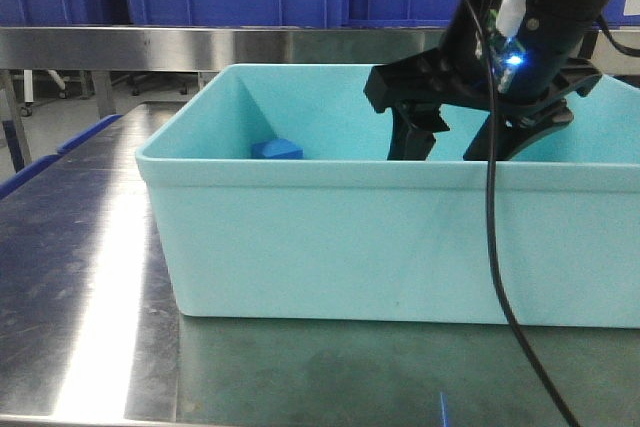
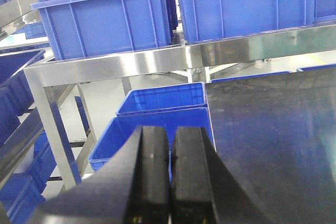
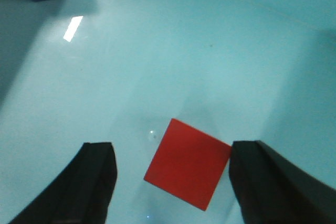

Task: Pick red cube and place on left shelf
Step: 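Lower the right gripper into the teal tub around the red cube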

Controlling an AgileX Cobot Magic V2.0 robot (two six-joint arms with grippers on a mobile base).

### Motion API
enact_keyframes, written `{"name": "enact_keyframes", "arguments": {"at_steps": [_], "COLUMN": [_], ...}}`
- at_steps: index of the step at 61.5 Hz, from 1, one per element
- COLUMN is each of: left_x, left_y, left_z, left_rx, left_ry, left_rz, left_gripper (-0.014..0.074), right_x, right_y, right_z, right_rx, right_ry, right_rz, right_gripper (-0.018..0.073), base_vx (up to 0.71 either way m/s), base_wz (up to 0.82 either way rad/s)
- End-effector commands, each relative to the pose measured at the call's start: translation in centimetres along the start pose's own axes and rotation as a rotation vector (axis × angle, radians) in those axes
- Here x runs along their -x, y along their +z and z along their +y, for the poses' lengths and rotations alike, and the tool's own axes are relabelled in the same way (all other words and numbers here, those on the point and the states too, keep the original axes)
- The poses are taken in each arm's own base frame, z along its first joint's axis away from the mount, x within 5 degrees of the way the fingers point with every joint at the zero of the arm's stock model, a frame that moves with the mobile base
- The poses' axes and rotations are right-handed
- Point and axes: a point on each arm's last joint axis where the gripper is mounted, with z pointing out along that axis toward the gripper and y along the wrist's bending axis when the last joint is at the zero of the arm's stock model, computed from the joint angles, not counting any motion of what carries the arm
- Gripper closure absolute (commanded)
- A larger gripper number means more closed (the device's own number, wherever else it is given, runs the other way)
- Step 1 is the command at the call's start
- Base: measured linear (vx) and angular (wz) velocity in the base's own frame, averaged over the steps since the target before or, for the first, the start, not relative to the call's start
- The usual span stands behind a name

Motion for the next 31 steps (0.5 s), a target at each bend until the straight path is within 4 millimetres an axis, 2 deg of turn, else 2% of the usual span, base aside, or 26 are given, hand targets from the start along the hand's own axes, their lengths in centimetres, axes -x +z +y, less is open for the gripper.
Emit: {"name": "enact_keyframes", "arguments": {"at_steps": [1,31], "left_x": [0.0,0.0], "left_y": [0.1,0.1], "left_z": [0.0,0.0], "left_rx": [0.004,0.004], "left_ry": [-0.005,-0.005], "left_rz": [-0.062,-0.062], "left_gripper": [0.0491,0.0491], "right_x": [1.7,1.5], "right_y": [-1.8,0.8], "right_z": [0.2,0.2], "right_rx": [0.012,0.006], "right_ry": [-0.013,-0.016], "right_rz": [-0.119,-0.091], "right_gripper": [-0.0002,-0.0002], "base_vx": [0.00,0.00], "base_wz": [0.00,0.00]}}
